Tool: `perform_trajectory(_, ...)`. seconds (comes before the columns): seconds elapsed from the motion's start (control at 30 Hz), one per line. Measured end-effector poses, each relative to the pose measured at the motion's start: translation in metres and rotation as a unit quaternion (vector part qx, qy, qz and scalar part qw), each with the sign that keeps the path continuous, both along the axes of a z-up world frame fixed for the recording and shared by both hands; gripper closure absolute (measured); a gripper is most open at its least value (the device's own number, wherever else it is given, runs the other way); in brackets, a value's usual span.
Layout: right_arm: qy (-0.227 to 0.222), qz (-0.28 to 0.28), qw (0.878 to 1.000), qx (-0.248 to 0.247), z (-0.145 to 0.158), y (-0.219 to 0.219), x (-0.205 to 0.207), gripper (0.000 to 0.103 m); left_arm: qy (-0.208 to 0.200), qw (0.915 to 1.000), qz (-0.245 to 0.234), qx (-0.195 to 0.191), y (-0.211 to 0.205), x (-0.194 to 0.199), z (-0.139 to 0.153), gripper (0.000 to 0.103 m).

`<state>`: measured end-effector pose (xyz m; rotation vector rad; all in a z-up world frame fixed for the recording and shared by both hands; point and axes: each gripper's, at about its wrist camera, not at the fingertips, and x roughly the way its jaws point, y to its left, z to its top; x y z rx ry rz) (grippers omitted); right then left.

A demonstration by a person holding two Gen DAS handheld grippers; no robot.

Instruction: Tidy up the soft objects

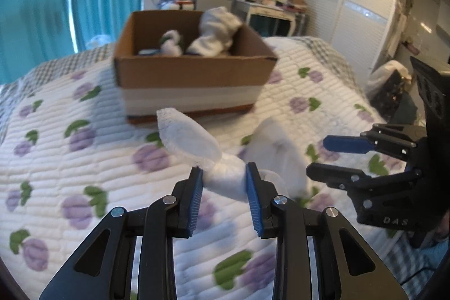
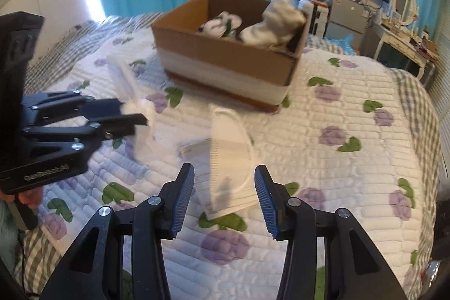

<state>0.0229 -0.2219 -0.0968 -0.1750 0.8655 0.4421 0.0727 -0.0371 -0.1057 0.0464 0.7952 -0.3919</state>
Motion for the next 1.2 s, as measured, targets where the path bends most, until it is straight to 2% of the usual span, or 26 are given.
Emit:
perform_trajectory(0.1,0.018,0.013,1.0,-0.019,-0.016,0.016,0.007,0.055,0.008,0.9998,0.018,0.002,0.013,0.0,-0.007,0.074)
perform_trajectory(0.13,0.027,0.017,0.999,-0.028,-0.022,0.02,0.01,0.045,0.009,0.9997,0.023,0.002,0.017,0.001,-0.009,0.074)
perform_trajectory(0.2,0.045,0.022,0.997,-0.059,-0.038,0.031,0.015,0.037,0.013,0.9994,0.032,0.001,0.025,0.002,-0.013,0.074)
perform_trajectory(0.33,0.067,0.013,0.992,-0.102,-0.063,0.039,0.027,0.037,0.022,0.9989,0.04,-0.006,0.034,0.004,-0.02,0.074)
perform_trajectory(0.47,0.06,0.006,0.993,-0.106,-0.065,0.039,0.029,0.037,0.026,0.9989,0.038,-0.01,0.036,0.004,-0.022,0.074)
perform_trajectory(0.5,0.054,0.001,0.993,-0.109,-0.065,0.038,0.028,0.039,0.026,0.9989,0.038,-0.009,0.036,0.004,-0.022,0.074)
perform_trajectory(0.53,0.047,-0.005,0.993,-0.112,-0.064,0.036,0.027,0.049,0.026,0.9989,0.038,-0.009,0.035,0.003,-0.022,0.074)
perform_trajectory(0.57,0.045,-0.008,0.993,-0.11,-0.063,0.035,0.026,0.055,0.026,0.9989,0.038,-0.009,0.035,0.003,-0.022,0.074)
perform_trajectory(0.63,0.044,-0.007,0.995,-0.09,-0.06,0.029,0.025,0.078,0.026,0.9989,0.038,-0.009,0.035,0.003,-0.022,0.074)
perform_trajectory(0.73,0.033,-0.016,0.997,-0.065,-0.051,0.02,0.022,0.09,0.025,0.9988,0.038,-0.016,0.034,0.0,-0.019,0.074)
perform_trajectory(0.93,0.01,-0.019,1.0,-0.011,-0.022,0.006,0.009,0.098,0.016,0.9988,0.041,-0.019,0.027,-0.013,-0.003,0.074)
perform_trajectory(1.2,-0.031,-0.02,0.999,0.027,0.03,-0.005,-0.012,0.1,-0.01,0.9988,0.044,-0.017,0.014,-0.029,0.033,0.074)
